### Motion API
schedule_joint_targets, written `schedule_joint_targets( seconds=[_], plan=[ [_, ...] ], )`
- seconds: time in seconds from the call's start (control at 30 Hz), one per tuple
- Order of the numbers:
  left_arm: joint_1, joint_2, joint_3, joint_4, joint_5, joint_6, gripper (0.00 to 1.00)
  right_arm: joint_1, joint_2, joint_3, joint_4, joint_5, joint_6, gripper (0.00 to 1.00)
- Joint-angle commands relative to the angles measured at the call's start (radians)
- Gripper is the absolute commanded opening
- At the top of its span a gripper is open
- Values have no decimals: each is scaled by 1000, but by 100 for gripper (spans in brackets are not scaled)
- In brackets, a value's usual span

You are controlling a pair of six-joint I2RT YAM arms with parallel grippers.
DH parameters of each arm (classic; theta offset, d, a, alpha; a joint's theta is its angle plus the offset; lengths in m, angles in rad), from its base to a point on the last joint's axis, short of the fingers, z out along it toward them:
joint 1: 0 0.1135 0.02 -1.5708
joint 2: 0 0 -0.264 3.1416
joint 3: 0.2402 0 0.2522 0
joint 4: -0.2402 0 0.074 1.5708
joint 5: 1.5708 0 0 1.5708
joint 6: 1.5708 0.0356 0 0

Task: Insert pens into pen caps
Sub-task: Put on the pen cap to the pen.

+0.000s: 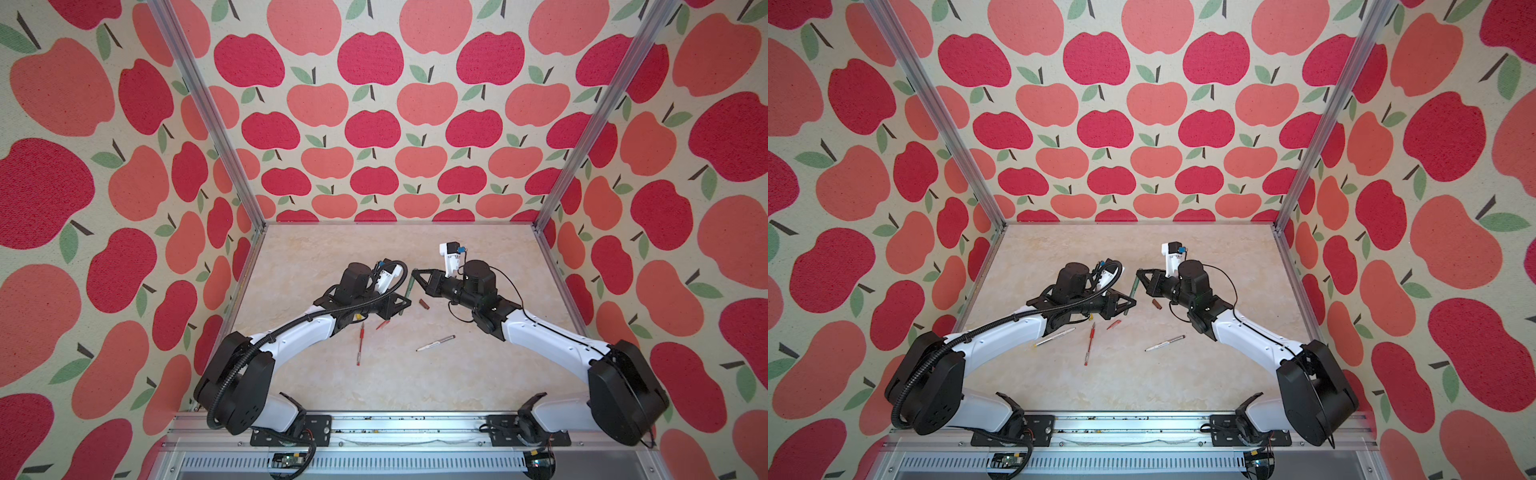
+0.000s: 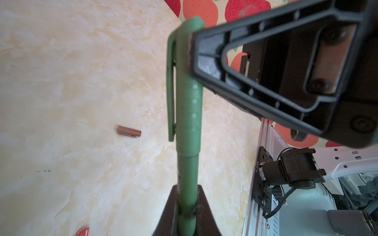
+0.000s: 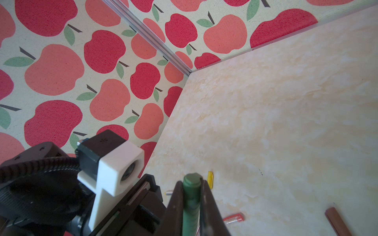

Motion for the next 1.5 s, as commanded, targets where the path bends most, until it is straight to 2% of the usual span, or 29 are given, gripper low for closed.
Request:
schedule_joint_targets(
  seconds=[0.0,0.6,0.93,1.2,1.3,1.47],
  plan=[
    [46,-11,156,379,-52,5,0,90,50,-84,-309,-197,-30,5],
    [62,52,209,411,-20,-20,0,102,57,-115,-301,-190,-24,5],
    [63,39,166,399,3,-20,0,81,72,-27,-344,-199,-65,6],
    [60,26,90,390,89,-11,0,43,58,63,-359,-196,-73,8],
    [59,15,49,382,95,3,0,18,32,93,-366,-186,-75,13],
    [59,19,7,369,105,25,0,-20,-31,149,-417,-185,-103,32]
  ],
)
